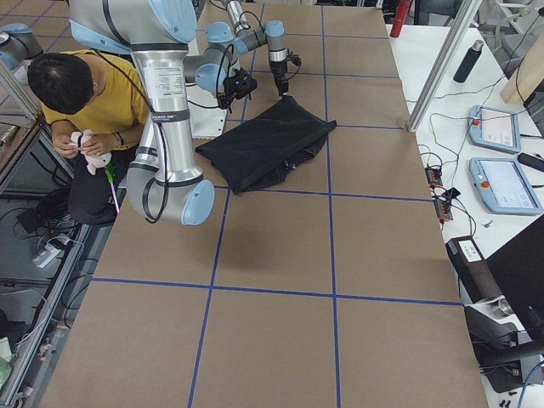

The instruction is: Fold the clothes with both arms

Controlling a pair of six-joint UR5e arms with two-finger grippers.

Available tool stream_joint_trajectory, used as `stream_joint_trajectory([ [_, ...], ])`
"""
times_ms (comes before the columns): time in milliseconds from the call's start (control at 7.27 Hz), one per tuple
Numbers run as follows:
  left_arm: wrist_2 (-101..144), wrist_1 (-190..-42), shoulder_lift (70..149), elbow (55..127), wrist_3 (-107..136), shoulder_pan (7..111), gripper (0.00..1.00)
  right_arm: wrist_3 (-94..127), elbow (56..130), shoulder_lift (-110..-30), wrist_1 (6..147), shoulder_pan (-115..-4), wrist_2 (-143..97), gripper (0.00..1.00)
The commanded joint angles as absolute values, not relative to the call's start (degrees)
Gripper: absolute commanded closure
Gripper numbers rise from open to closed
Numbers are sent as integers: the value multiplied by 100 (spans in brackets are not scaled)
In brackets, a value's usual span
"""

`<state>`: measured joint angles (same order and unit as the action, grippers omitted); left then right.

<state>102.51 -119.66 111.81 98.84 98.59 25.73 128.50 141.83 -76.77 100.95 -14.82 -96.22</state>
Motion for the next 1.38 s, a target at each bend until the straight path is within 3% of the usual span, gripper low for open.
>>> stream_joint_trajectory([
  [0, 10248, -11979, 11197, 9783, 9844, 2558, 43, 12850, 14194, -7638, 10430, -1372, -9615, 0],
  [138, 10248, -11988, 11197, 9747, 9844, 2558, 43, 12850, 14203, -7646, 10450, -1380, -9615, 0],
  [275, 10248, -11997, 11206, 9747, 9844, 2558, 63, 12850, 14203, -7655, 10502, -1380, -9607, 0],
  [413, 10248, -11997, 11232, 9747, 9852, 2558, 100, 12832, 14221, -7655, 10607, -1371, -9606, 0],
  [1238, 10257, -11997, 11206, 10082, 9191, 3056, 100, 12771, 14238, -7655, 10723, -1397, -9589, 0],
])
